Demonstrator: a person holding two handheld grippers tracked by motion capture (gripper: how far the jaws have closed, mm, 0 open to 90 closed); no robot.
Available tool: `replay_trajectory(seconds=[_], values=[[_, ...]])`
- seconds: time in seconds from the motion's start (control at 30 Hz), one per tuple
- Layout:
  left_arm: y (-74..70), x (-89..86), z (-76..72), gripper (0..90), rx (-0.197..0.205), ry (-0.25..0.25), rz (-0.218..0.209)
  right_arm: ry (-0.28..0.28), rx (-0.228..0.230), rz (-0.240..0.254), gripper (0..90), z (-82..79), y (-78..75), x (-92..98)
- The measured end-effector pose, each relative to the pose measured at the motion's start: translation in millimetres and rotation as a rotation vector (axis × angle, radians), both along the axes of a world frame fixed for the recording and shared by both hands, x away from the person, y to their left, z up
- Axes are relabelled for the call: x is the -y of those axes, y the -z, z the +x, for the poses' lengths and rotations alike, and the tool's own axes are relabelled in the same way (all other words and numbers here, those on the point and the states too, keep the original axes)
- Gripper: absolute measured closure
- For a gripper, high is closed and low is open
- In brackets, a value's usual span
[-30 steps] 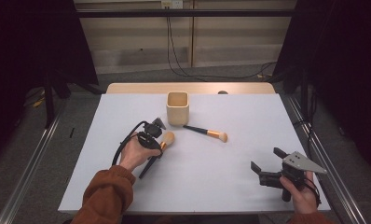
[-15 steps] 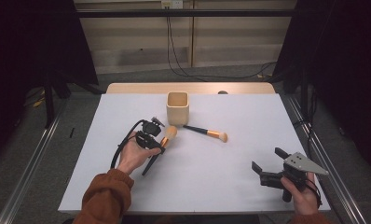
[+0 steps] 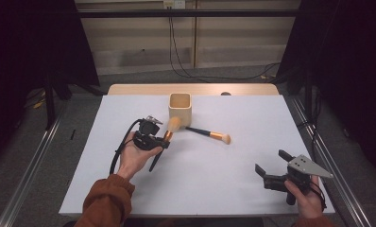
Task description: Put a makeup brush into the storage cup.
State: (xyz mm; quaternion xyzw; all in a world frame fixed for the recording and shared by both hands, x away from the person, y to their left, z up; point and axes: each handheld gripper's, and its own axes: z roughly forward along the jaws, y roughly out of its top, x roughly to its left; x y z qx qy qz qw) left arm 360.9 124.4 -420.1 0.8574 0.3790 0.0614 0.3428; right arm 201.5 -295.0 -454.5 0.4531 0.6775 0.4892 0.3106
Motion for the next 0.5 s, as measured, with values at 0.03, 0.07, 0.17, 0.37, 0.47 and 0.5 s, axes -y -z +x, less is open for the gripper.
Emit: replay_trajectory(seconds=[0.03,0.07,0.17,0.37,0.47,0.5], values=[[0.3,-0.1,-1.8,71.3,0.018,-0.001,-0.017,0.0,0.0,0.0,0.0,-0.2,0.0,-0.1],[0.6,-0.5,-3.2,71.3,0.039,-0.001,-0.025,0.002,0.002,0.0,0.0,-0.2,-0.1,0.1],[0.0,-2.8,-5.5,71.3,0.072,0.004,-0.048,0.004,0.002,0.003,0.0,-0.2,-0.3,0.0],[-4.1,-5.8,-8.8,71.3,0.117,0.012,-0.092,0.0,0.002,0.002,0.0,0.5,-0.1,0.0],[-3.8,-6.7,-11.3,71.3,0.138,0.01,-0.122,0.001,0.001,0.001,0.0,0.4,-0.1,-0.1],[-4.0,-7.4,-12.1,71.2,0.143,0.005,-0.135,0.0,0.002,0.001,0.0,0.3,-0.1,-0.2]])
